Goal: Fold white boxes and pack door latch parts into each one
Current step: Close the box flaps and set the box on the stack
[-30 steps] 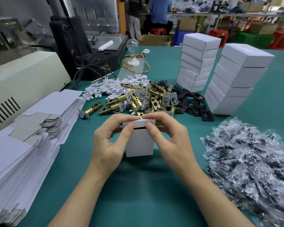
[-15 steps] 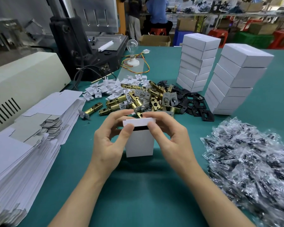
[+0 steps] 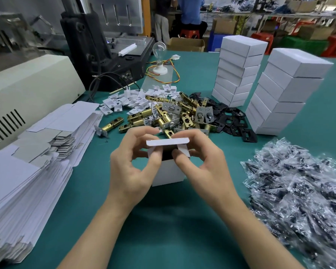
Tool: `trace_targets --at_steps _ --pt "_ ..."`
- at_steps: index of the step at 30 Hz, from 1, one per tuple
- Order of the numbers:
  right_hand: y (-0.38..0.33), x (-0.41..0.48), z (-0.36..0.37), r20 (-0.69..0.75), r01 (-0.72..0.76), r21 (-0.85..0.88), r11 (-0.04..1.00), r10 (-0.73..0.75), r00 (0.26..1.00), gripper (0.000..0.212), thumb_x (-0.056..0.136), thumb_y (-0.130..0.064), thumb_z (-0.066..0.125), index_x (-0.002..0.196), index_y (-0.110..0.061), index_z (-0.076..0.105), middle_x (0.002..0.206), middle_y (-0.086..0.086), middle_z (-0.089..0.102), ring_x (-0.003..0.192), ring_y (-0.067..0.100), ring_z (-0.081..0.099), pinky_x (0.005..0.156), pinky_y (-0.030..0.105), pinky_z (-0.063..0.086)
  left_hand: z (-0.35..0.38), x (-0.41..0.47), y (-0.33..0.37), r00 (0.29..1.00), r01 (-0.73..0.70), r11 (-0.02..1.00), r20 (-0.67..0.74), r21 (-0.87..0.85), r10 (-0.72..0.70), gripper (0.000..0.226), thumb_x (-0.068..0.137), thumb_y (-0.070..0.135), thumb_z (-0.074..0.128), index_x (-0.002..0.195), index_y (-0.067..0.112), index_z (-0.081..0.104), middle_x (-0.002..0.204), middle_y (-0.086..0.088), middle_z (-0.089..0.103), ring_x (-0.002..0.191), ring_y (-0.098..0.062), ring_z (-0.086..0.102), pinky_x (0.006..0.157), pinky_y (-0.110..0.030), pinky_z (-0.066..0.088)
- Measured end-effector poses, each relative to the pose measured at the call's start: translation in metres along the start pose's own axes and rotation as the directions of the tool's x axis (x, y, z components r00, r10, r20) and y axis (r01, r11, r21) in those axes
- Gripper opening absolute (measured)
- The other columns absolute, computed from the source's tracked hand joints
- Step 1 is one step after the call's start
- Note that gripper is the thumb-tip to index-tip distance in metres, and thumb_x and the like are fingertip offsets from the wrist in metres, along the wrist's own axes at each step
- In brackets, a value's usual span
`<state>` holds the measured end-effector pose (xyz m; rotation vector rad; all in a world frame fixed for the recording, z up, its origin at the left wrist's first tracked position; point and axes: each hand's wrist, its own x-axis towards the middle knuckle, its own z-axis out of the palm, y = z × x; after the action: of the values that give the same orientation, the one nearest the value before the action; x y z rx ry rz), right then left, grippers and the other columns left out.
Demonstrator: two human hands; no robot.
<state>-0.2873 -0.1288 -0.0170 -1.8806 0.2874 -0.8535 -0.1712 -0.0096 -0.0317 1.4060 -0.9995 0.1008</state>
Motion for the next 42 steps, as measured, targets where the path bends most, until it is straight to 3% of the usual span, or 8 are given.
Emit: trace_targets --at_steps 5,9,12,15,19,28,36,42 --pt "-0.001 -0.002 -0.002 -0.098 0.006 0.046 0.999 -0.001 0.995 0.013 0.097 -0.017 0.059 0.106 -0.022 0.066 0.090 -0.010 0.075 0.087 0.010 0.071 0.075 0.013 0.048 0.004 -0.003 -0.001 0.988 -0.116 0.993 -0.103 0.026 0.118 0.019 0.098 0.012 0.049 0.116 0.013 0.054 0.110 0.022 0.070 0.099 -0.008 0.072 0.080 -0.017 0.053" --pt "-0.001 -0.003 -0.001 -0.150 0.044 0.004 0.999 -0.043 0.988 0.011 0.100 -0.014 0.056 0.101 -0.024 0.054 0.074 -0.016 0.067 0.064 0.001 0.059 0.061 0.005 0.038 0.004 -0.003 -0.004 0.977 -0.146 0.989 -0.158 0.016 0.146 0.023 0.096 0.004 0.044 0.101 0.026 0.047 0.110 -0.003 0.072 0.078 -0.015 0.065 0.069 -0.025 0.044" --pt "-0.001 -0.005 0.000 -0.217 0.068 -0.023 0.997 -0.071 0.974 0.022 0.099 -0.009 0.057 0.094 -0.028 0.046 0.077 -0.016 0.064 0.064 0.002 0.058 0.061 0.006 0.039 -0.002 -0.005 -0.009 0.960 -0.233 0.959 -0.116 0.161 0.253 0.022 0.092 -0.002 0.046 0.083 0.008 0.063 0.108 -0.008 0.070 0.096 -0.021 0.068 0.080 -0.030 0.050" --pt "-0.001 -0.009 -0.001 -0.255 0.116 -0.037 0.993 -0.122 0.959 0.031 0.093 -0.002 0.057 0.095 -0.031 0.046 0.091 -0.012 0.071 0.073 0.004 0.065 0.067 0.007 0.045 -0.004 -0.005 -0.007 0.951 -0.275 0.936 -0.078 0.221 0.298 0.030 0.093 -0.002 0.047 0.094 0.003 0.076 0.109 -0.008 0.073 0.106 -0.019 0.071 0.088 -0.027 0.053" --pt "-0.001 -0.012 -0.004 -0.218 0.250 -0.099 0.963 -0.266 0.939 0.018 0.083 -0.003 0.051 0.087 -0.016 0.062 0.085 -0.011 0.065 0.077 0.005 0.063 0.072 0.014 0.047 -0.003 -0.007 0.000 0.943 -0.318 0.927 -0.040 0.201 0.332 0.034 0.090 0.003 0.045 0.111 0.015 0.068 0.102 0.011 0.071 0.096 -0.006 0.068 0.082 -0.019 0.051" --pt "0.005 -0.012 -0.004 0.048 0.346 -0.120 0.930 -0.343 0.938 0.032 0.071 -0.006 0.042 0.078 -0.001 0.073 0.119 0.012 0.067 0.112 0.032 0.065 0.080 0.048 0.054 -0.003 -0.014 -0.004 0.937 -0.346 0.921 0.012 0.177 0.349 0.043 0.079 0.008 0.043 0.116 0.015 0.063 0.102 0.005 0.066 0.073 -0.020 0.061 0.068 -0.034 0.049" --pt "-0.004 -0.014 -0.012 -0.083 0.359 -0.179 0.916 -0.377 0.922 0.026 0.081 -0.009 0.046 0.081 -0.003 0.070 0.105 0.008 0.063 0.095 0.024 0.064 0.077 0.032 0.049 -0.002 -0.012 -0.004 0.949 -0.313 0.934 0.029 0.171 0.313 0.043 0.079 0.009 0.044 0.117 0.018 0.062 0.104 0.014 0.065 0.069 -0.019 0.056 0.068 -0.033 0.046" --pt "-0.008 0.018 -0.070 -0.241 -0.057 -0.548 0.835 -0.092 0.966 0.006 0.094 -0.023 0.060 0.096 -0.024 0.066 0.101 -0.012 0.059 0.091 0.009 0.061 0.078 0.024 0.049 0.004 -0.007 -0.006 0.997 -0.068 0.984 0.032 0.163 0.063 0.043 0.091 0.031 0.057 0.133 0.035 0.049 0.108 0.011 0.062 0.089 -0.017 0.058 0.078 -0.029 0.050"
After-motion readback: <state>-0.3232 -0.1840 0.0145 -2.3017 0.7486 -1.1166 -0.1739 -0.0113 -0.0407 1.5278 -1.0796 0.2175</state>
